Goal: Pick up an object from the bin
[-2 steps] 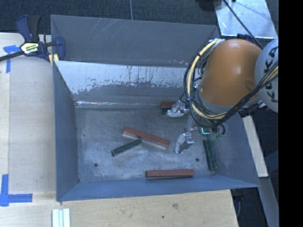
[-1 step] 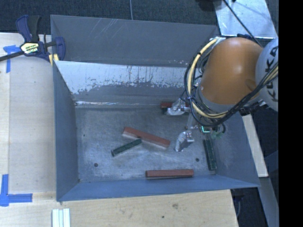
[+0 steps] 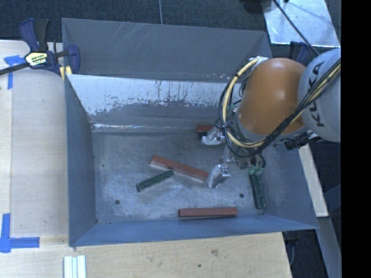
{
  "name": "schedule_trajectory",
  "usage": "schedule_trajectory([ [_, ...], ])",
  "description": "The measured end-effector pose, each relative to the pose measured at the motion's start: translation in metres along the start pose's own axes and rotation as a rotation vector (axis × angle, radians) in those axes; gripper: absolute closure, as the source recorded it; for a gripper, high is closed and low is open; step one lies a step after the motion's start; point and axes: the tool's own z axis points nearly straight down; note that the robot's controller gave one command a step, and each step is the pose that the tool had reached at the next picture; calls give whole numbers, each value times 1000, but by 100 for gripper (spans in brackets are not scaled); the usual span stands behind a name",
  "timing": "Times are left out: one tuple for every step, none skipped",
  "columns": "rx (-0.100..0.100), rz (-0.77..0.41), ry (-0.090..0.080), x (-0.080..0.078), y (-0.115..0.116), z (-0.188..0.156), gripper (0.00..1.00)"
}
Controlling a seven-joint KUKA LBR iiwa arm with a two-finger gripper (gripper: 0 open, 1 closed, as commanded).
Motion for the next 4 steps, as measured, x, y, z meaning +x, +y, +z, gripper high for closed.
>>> schedule_trajectory([
  [1, -43, 6, -8, -3, 51, 0],
  [-1, 164, -19, -31, 2, 88, 100],
  [-1, 164, -19, -31, 2, 88, 100],
  [0, 99, 0, -42, 9, -81, 100],
])
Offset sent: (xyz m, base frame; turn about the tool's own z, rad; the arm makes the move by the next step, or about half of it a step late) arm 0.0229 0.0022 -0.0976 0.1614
